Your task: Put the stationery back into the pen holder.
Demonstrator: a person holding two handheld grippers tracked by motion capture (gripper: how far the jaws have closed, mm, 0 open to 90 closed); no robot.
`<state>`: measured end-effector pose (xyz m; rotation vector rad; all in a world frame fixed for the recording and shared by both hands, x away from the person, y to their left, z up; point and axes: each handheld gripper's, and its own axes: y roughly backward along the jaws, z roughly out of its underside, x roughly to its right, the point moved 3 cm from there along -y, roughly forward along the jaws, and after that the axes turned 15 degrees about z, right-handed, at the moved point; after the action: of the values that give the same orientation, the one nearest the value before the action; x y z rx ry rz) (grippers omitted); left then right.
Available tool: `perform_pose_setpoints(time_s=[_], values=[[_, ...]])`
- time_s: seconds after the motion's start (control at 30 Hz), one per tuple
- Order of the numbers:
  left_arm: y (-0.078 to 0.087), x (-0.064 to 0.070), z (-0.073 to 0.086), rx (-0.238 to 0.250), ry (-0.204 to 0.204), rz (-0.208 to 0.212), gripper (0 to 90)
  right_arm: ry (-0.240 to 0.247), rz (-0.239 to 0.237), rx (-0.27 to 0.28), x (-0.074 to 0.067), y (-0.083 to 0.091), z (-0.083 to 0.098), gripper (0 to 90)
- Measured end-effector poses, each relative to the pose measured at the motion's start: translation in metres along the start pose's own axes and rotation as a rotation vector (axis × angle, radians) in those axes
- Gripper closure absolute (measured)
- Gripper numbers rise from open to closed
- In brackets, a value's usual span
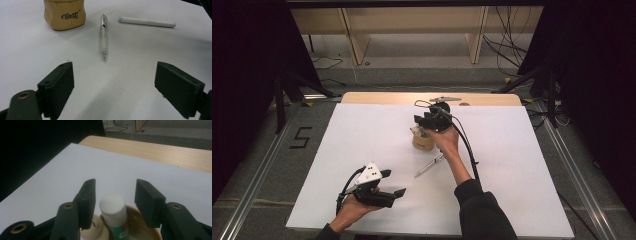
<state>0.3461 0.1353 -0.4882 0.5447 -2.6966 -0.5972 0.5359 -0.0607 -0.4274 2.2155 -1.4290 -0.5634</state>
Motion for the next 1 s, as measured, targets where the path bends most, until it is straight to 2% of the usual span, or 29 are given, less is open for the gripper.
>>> perform_pose_setpoints(time_s=[0.2, 0.4, 0.5, 0.57, 0.77, 0.9, 1.0], values=[[0.000, 0.000, 0.000, -0.004, 0.000, 0.000, 15.6, 0.013, 0.008, 0.006, 0.003, 0.007, -0.003, 46.2], [-0.001, 0.000, 0.000, 0.000, 0.001, -0.003, 15.6, 0.001, -0.003, 0.021, 0.010, 0.020, -0.007, 41.2], [-0.001, -0.001, 0.001, -0.006, 0.002, -0.007, 15.6, 0.011, 0.006, 0.025, 0.012, 0.026, -0.007, 38.6], [-0.001, -0.001, 0.001, -0.007, 0.004, -0.008, 15.6, 0.021, 0.010, 0.026, 0.014, 0.030, -0.004, 37.8], [-0.003, -0.002, 0.002, -0.010, 0.017, -0.009, 15.6, 0.010, 0.009, 0.038, 0.022, 0.045, 0.003, 34.5], [-0.006, -0.003, 0.001, -0.024, 0.023, -0.013, 15.6, 0.048, 0.023, 0.041, 0.026, 0.057, 0.013, 32.8], [-0.008, -0.003, 0.001, -0.029, 0.032, -0.013, 15.6, 0.056, 0.021, 0.051, 0.030, 0.068, 0.021, 32.1]])
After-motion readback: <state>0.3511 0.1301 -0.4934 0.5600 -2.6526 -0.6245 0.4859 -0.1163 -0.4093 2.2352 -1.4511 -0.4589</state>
